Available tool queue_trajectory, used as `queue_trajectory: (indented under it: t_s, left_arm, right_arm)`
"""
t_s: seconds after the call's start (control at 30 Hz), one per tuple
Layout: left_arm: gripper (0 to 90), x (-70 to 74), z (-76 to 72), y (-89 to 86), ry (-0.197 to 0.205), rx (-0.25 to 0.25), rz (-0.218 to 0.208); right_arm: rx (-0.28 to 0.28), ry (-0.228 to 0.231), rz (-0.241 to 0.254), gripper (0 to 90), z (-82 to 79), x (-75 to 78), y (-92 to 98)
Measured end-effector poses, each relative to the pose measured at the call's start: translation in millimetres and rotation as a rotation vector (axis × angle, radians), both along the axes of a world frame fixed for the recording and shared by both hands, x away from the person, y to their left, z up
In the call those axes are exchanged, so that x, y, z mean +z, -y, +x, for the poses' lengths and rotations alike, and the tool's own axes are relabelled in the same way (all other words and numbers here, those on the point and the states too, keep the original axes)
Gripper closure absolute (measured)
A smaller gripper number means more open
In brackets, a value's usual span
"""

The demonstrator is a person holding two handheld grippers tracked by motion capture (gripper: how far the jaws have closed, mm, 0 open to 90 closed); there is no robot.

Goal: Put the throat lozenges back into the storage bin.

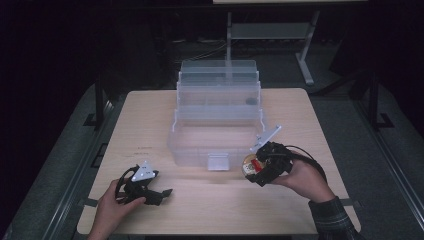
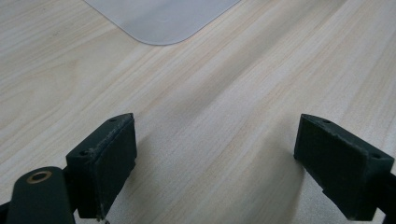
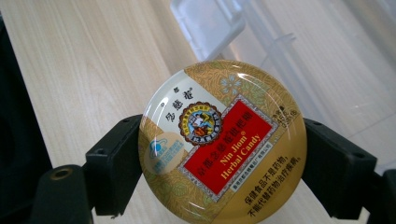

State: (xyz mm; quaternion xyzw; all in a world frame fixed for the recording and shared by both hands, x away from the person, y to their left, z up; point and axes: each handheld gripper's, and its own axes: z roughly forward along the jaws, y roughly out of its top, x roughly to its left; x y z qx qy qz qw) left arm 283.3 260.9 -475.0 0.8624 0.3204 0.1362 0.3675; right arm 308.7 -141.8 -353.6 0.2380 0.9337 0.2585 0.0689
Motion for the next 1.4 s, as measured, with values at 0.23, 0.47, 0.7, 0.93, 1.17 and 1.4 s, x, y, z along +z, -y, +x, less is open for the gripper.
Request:
queue_trajectory:
  t_s: [0.23, 0.47, 0.7, 0.93, 1.17, 1.4]
  left_arm:
    - [12.1, 0.0, 0.0, 0.0, 0.0, 0.0, 0.0]
    - [12.2, 0.1, 0.0, -0.1, -0.002, -0.001, 0.0]
    - [12.2, 0.1, 0.1, -0.1, 0.001, -0.001, 0.002]
    - [12.2, 0.0, 0.1, -0.1, 0.002, -0.001, 0.001]
    - [12.2, 0.0, 0.1, 0.0, 0.002, 0.0, 0.001]
    - [12.1, 0.0, 0.1, -0.1, 0.002, -0.001, 0.001]
  right_arm:
    - [-0.008, 0.002, -0.007, 19.6, 6.7, 8.8, 2.9]
    - [-0.014, 0.003, -0.014, 19.6, 13.7, 15.4, 4.2]
    - [-0.024, 0.005, -0.02, 19.6, 21.5, 21.7, 5.5]
    - [-0.043, 0.005, -0.027, 19.6, 32.6, 27.5, 6.4]
    - [-0.058, 0.008, -0.029, 19.6, 42.9, 31.5, 5.8]
    - [-0.075, 0.008, -0.036, 19.6, 53.8, 34.8, 4.2]
